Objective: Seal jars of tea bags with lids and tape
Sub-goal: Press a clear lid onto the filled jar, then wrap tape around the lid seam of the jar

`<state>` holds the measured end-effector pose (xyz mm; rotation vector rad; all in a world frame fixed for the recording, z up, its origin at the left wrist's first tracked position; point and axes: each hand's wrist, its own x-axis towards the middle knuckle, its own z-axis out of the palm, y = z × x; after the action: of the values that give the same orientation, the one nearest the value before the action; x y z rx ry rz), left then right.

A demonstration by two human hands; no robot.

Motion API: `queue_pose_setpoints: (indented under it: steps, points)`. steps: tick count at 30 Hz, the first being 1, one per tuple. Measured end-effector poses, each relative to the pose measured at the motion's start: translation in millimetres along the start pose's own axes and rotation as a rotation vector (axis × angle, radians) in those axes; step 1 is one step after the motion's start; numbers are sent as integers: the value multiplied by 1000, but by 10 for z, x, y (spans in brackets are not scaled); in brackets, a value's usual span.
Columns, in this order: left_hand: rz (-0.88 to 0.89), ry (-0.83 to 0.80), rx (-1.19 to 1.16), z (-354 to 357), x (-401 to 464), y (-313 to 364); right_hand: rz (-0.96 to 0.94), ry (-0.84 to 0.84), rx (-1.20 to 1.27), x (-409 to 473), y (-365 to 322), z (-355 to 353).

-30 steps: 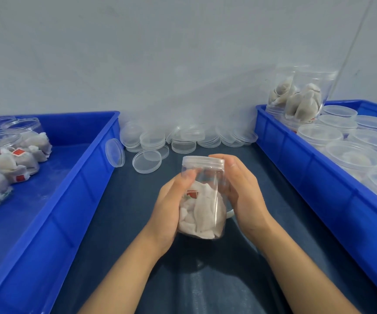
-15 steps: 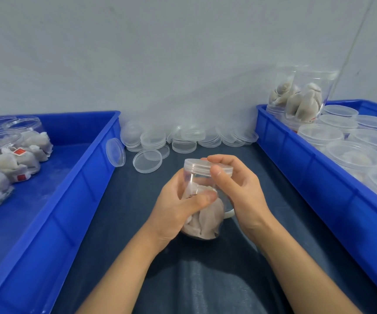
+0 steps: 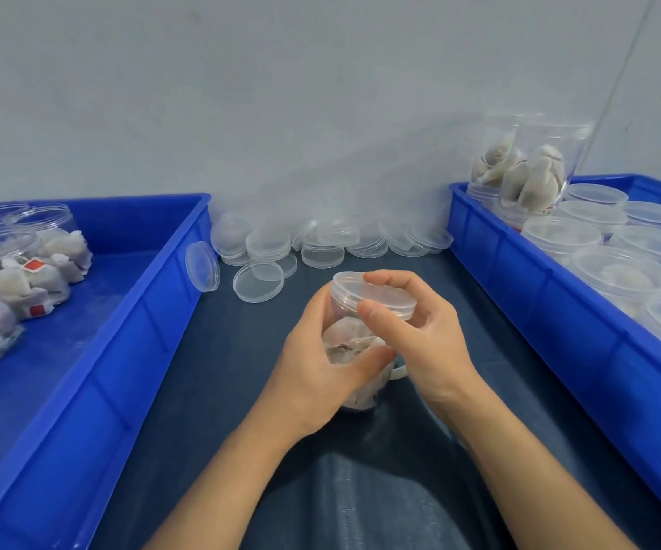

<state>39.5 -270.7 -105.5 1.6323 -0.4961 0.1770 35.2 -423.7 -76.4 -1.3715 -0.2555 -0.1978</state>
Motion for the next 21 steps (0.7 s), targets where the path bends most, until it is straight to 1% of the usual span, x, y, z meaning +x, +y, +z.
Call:
queue_pose_setpoints:
  steps: [6, 9, 12, 13, 15, 16, 18, 19, 21]
  points:
    - [24, 61, 99, -3, -31, -32, -60, -10, -22, -21, 32, 33]
    - [26, 109, 159, -28, -20, -67, -103, -5, -107, -9, 76, 44]
    - [24, 215, 129, -55, 1, -79, -60, -77, -261, 13, 118, -14]
    - [31, 275, 114, -80, 17, -86, -44, -94, -311, 22, 130, -41]
    - [39, 414, 86, -150, 55, -99, -27, -71, -368, 35, 138, -95]
    - [37, 467, 84, -190, 71, -108, -24, -38, -428, 42, 135, -128]
    - [19, 518, 140, -252, 88, -125, -44, -9, -681, 64, 155, -198]
    - [3, 523, 170, -268, 88, -137, -62, -49, -853, 75, 172, -221]
    - [-20, 515, 179, -273, 86, -173, -108, -187, -1175, 74, 205, -227]
